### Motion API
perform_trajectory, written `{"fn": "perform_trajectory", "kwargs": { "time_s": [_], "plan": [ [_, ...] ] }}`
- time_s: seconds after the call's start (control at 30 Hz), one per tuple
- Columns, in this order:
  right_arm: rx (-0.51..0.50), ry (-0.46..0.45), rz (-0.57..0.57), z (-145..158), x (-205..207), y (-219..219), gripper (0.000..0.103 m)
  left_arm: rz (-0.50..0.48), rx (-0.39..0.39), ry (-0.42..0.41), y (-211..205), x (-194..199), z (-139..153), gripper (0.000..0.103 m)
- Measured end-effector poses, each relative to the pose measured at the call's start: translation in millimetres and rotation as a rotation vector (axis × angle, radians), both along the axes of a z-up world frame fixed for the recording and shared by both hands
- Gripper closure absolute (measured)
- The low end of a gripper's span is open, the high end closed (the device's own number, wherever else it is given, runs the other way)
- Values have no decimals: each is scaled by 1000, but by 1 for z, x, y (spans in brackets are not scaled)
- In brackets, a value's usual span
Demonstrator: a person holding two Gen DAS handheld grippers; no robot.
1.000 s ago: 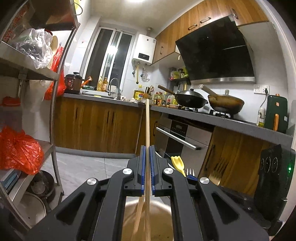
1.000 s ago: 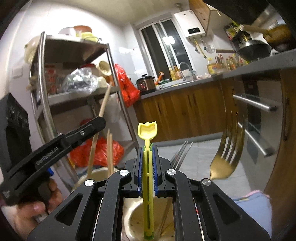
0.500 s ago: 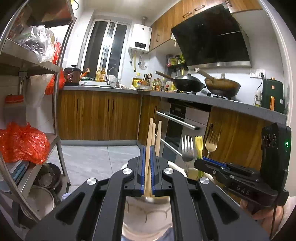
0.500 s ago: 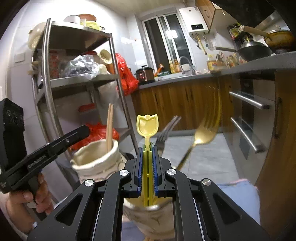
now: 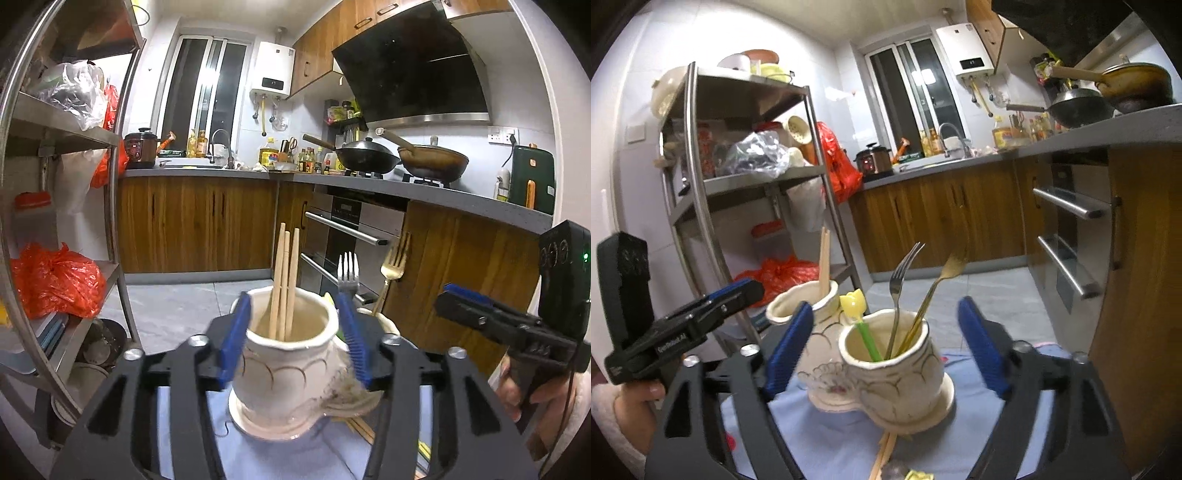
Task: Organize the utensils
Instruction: 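Open both tools and move them back over the utensils on the cloth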
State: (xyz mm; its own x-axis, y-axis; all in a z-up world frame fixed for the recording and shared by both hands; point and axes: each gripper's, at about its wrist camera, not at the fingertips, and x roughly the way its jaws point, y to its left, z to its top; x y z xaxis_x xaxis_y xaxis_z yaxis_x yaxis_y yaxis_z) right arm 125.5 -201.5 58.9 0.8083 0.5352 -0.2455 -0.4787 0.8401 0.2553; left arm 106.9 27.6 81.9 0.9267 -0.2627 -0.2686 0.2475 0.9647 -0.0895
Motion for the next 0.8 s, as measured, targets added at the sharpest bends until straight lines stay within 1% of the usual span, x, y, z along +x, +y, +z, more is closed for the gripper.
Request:
{"fn": "perform_trajectory", "kwargs": {
  "time_s": [0.03,0.1,0.13,0.17,0.2,0.23,0.3,0.4,0.57,0.63,0.8],
  "plan": [
    [-3,-1,-2,2,-4,-3,9,-2,1,1,-1,-3,0,41],
    [-6,-5,-4,5,-12,-7,7,2,11,-1,-2,-12,1,26],
    [-7,-10,-10,6,-17,-10,6,5,16,-2,-4,-15,2,22],
    [-9,-13,-16,8,-20,-13,6,7,21,-5,-5,-20,2,15],
    [-12,-17,-23,9,-24,-15,5,6,23,-6,-6,-23,3,9],
    [-17,-19,-34,10,-28,-18,5,6,26,-6,-7,-27,4,6],
    [-26,-18,-53,12,-34,-23,5,7,33,-3,-8,-34,4,6],
    [-38,-1,-71,12,-41,-30,5,4,47,23,-11,-41,3,6],
    [-69,49,-79,7,-49,-36,5,-2,100,59,-19,-55,-7,6],
    [-91,72,-80,3,-52,-37,5,-10,105,81,-20,-59,-12,6],
    [-158,143,-71,-16,-58,-30,5,-13,122,166,-20,-66,-32,6]
  ]
}}
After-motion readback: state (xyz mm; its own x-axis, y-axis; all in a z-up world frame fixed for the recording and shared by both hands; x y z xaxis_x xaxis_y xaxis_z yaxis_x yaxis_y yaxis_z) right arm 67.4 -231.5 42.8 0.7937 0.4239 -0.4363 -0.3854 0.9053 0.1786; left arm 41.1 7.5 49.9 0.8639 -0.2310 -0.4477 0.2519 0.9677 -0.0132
